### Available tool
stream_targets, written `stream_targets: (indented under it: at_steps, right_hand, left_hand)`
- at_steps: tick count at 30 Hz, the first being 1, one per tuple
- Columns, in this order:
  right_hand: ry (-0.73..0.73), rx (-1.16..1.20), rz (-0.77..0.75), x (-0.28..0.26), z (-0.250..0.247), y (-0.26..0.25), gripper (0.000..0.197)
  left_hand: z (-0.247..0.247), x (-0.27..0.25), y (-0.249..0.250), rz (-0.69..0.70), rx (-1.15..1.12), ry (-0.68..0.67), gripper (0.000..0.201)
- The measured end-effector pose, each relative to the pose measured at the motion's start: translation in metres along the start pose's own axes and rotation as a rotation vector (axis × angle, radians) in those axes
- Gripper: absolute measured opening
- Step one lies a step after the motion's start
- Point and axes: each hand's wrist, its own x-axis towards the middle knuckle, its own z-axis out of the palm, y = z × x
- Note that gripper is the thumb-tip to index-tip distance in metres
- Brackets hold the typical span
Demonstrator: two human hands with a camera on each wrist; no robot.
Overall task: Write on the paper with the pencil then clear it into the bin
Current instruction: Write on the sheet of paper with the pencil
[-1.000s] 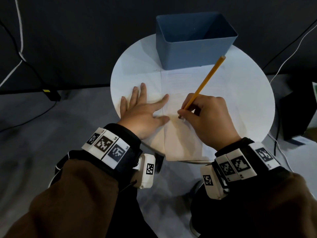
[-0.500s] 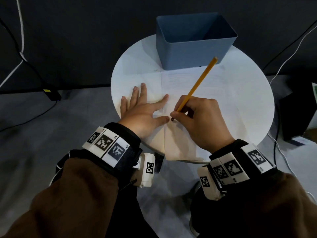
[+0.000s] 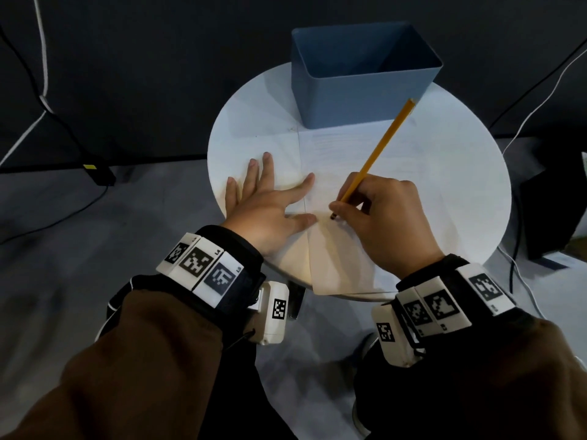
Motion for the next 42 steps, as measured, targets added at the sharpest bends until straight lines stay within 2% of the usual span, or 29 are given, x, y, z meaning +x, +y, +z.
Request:
stream_targets:
  at_steps: [5,11,15,19,23,31,37,42]
  right_hand:
    - [0.088,-0.025,0.059,0.0,-0.009,0.005,0.016]
    - [-0.032,0.064,0.002,-0.008,0.003,-0.009,0.011]
    - [0.063,-0.029,0.079,-0.004,-0.007,0.005,0.014]
    - [0.144,-0.009,0.165,-0.006,-0.029,0.016,0.012]
    - [0.174,0.103,0.219,-0.014,-0.046,0.018,0.008]
    - [0.098,0.249,0.233,-0.015,-0.05,0.013,0.009]
    - [0.076,0.374,0.355,-0.023,-0.038,0.025,0.011]
    - [0.087,0.471,0.45,-0.03,-0.035,0.034,0.011]
  left_hand:
    - [0.001,-0.001,-0.002,0.009,-0.015,0.012,0.064]
    - [0.001,0.003,-0.001,-0.008,0.041,-0.007,0.067]
    - [0.001,-0.001,-0.001,0.003,-0.02,0.005,0.064]
    - [0.0,-0.003,-0.003,0.031,-0.044,0.027,0.064]
    - [0.001,-0.003,-0.003,0.038,-0.06,0.039,0.065]
    - [0.001,-0.007,-0.005,0.075,-0.112,0.058,0.071]
    - [-0.002,-0.011,-0.012,0.095,-0.043,-0.015,0.078]
    - [0.002,-0.015,-0.011,0.066,0.019,-0.011,0.076]
